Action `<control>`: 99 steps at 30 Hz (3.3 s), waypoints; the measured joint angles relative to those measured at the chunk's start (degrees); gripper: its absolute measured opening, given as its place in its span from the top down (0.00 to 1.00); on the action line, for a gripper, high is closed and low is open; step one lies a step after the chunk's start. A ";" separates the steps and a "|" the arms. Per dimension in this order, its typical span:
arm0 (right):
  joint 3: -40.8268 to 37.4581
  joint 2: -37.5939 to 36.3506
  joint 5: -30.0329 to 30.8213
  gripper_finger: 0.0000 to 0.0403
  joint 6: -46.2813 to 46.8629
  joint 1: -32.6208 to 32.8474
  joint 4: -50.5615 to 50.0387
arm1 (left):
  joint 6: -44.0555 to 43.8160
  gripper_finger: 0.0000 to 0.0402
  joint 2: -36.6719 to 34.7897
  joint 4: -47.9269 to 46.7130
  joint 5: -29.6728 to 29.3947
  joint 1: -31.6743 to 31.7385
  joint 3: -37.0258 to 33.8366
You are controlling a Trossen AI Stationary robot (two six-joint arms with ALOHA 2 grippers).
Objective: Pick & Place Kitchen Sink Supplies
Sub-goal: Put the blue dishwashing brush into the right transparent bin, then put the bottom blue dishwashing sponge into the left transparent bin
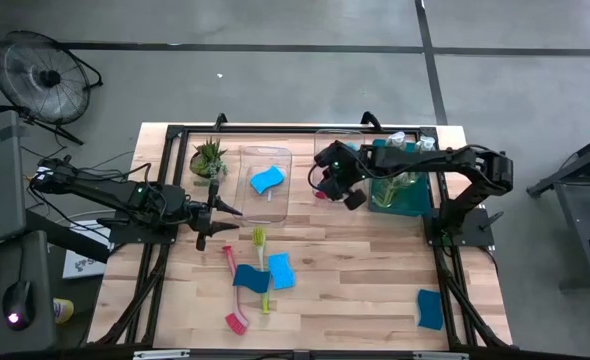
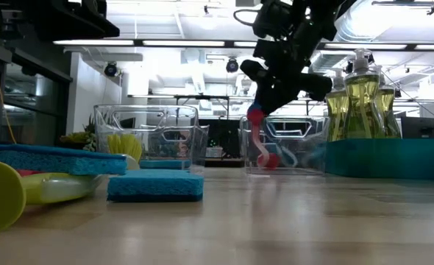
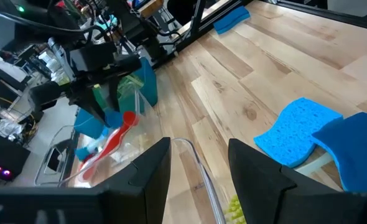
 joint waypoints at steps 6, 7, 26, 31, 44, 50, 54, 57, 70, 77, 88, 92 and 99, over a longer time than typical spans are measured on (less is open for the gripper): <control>0.00 0.00 1.97 0.75 -1.23 0.00 -0.44 | -0.26 0.61 0.00 0.01 0.00 -0.01 0.00; 0.00 -0.01 2.13 0.75 -1.26 0.00 -0.40 | -0.49 0.61 -0.01 0.00 0.00 0.00 0.00; 0.02 -9.62 -0.43 0.43 12.93 0.64 3.59 | -2.60 0.61 0.00 -0.01 0.03 0.00 0.00; 0.02 -11.69 -2.93 0.41 17.67 3.74 3.55 | -3.89 0.61 -0.02 -0.02 0.04 0.00 0.00; 0.04 -4.88 3.40 0.40 22.39 24.26 7.27 | -9.56 0.61 0.55 -2.34 3.11 -0.02 0.00; 0.04 2.77 7.77 0.40 23.29 31.69 13.47 | -13.01 0.61 3.19 -3.39 5.14 -0.02 -0.04; 0.04 8.27 11.40 0.40 25.35 33.77 21.71 | -14.73 0.61 5.70 -3.06 5.89 -0.02 -0.04; 0.04 12.08 10.72 0.40 33.84 34.18 29.28 | -15.87 0.61 7.43 -2.99 5.86 -0.02 -0.04; 0.03 13.69 11.31 0.40 67.79 36.43 17.21 | -20.29 0.61 10.58 -1.83 6.24 -3.59 -0.04; 0.09 7.49 3.21 0.40 88.92 40.49 -3.44 | -17.90 0.61 10.58 1.67 -1.12 -11.46 -0.04; 0.07 6.89 -7.59 0.40 136.54 54.29 -24.34 | -15.94 0.61 10.58 2.39 -15.75 -20.59 -0.04; 0.07 6.88 -9.61 0.40 148.14 59.00 -26.05 | -14.42 0.61 10.58 3.40 -17.43 -21.92 -0.04; 0.07 6.88 -14.36 0.40 166.53 65.59 -30.46 | -11.83 0.61 10.58 3.89 -17.35 -21.79 -0.02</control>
